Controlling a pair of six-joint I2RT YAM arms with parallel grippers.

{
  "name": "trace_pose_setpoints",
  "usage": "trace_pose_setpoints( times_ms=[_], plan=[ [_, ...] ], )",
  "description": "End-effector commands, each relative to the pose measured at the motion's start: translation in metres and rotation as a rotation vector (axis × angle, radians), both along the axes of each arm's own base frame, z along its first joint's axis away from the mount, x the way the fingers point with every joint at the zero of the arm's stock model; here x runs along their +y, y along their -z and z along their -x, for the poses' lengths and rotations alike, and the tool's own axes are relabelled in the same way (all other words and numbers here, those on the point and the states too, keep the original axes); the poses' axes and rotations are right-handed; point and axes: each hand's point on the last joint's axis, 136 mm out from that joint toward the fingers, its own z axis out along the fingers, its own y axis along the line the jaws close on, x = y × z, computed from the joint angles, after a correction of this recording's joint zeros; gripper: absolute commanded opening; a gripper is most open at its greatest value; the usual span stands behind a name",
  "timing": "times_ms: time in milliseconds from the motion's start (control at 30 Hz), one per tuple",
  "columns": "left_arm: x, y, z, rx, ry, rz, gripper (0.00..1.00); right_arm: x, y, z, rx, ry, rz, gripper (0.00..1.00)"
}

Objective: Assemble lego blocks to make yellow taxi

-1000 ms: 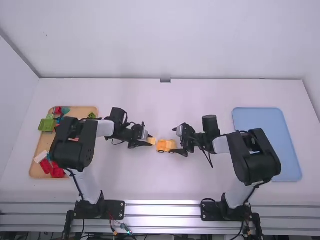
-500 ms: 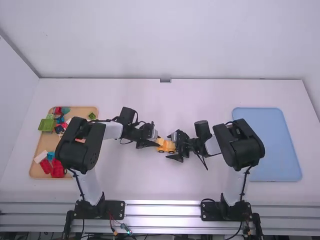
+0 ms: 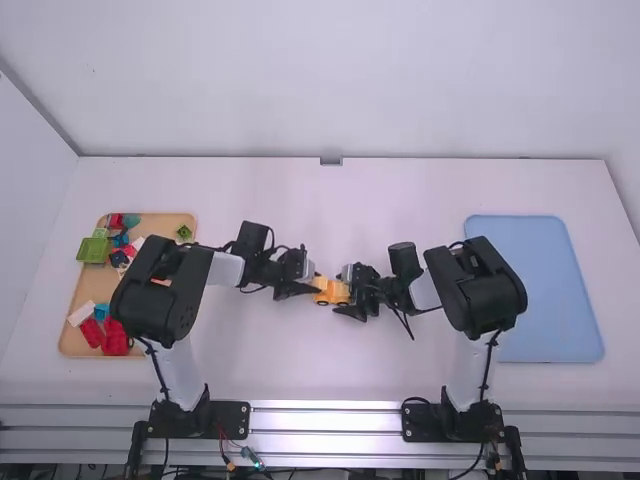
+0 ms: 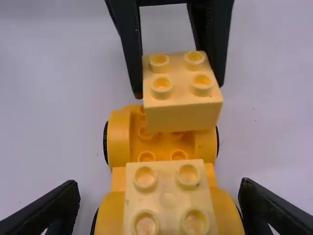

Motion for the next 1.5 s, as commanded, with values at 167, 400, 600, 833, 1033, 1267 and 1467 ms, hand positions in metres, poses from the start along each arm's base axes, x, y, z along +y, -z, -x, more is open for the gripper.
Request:
trace_pose_setpoints(
  times_ms=[167, 400, 600, 833, 1033, 1267, 1467],
  plan=[
    [-0.005, -0.004, 0.007, 0.027, 0.007, 0.012, 0.17, -0.002, 0.006, 0.006, 0.029, 0.000, 0.005, 0.70],
    [-0.011, 0.007, 0.008, 0.023, -0.004, -0.060, 0.13, -0.002, 0.006, 0.006, 0.030, 0.000, 0.005, 0.64],
    [-0.010, 0.009, 0.007, 0.041, -0.022, -0.070, 0.13, -0.002, 0.006, 0.007, 0.027, -0.008, 0.005, 0.63],
    [-0.012, 0.017, 0.011, 0.054, -0.010, -0.077, 0.14, -0.004, 0.011, 0.014, 0.009, -0.043, 0.021, 0.64],
    [-0.012, 0.019, 0.011, 0.047, -0.009, -0.083, 0.11, -0.004, 0.011, 0.014, 0.005, -0.045, 0.021, 0.64],
    [-0.009, 0.023, 0.014, -0.006, 0.028, -0.104, 0.10, -0.004, 0.011, 0.015, -0.011, -0.058, 0.023, 0.65],
    [-0.011, 0.023, 0.016, -0.008, 0.035, -0.103, 0.17, -0.004, 0.010, 0.017, -0.005, -0.062, 0.018, 0.65]
  ],
)
